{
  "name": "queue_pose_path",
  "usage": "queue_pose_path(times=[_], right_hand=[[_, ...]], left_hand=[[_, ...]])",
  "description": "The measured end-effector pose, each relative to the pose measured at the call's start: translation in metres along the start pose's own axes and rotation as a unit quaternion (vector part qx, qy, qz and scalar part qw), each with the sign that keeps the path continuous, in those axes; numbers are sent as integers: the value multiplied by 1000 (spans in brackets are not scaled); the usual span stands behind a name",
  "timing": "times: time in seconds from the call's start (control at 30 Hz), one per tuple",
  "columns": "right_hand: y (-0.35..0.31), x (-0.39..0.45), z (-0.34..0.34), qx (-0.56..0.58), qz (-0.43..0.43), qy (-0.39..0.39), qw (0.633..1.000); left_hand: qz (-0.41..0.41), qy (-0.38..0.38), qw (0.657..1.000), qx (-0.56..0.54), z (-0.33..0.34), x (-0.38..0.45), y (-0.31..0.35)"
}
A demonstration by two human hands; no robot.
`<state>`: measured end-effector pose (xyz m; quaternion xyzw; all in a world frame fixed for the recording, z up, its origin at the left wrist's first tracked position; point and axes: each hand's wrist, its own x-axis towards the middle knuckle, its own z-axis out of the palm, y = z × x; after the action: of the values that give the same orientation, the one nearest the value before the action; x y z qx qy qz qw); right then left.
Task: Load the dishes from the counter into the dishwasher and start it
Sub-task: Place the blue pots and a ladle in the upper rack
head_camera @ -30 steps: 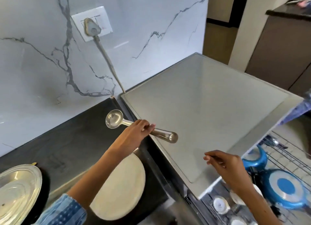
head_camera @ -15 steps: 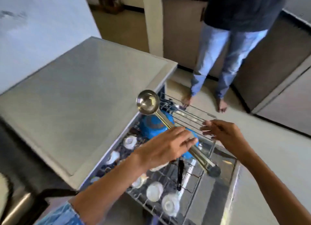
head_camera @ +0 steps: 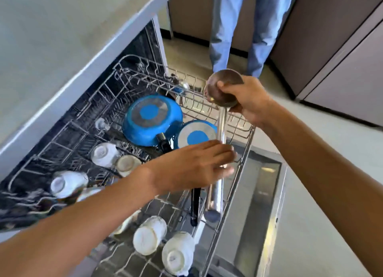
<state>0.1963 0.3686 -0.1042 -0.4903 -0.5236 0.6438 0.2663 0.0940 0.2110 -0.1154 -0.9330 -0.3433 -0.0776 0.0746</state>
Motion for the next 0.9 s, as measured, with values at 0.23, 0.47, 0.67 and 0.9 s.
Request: queue_pose_path(times=[0.23,0.47,0.67,0.9], right_hand=[[-19,23,-27,63,-135,198,969],[-43,36,-14,10,-268,301,915],[-59,46,12,-1,-334,259,906],[-68,56,30,-88,-389,178,900]], left_hand=[[-347,27,937,18,32,-51,-14],[-424,9,905,-25,61,-50,-23],[-423,-55,897,-117,74,-30,-29],[-425,-111,886,-149,84,-25,-34]])
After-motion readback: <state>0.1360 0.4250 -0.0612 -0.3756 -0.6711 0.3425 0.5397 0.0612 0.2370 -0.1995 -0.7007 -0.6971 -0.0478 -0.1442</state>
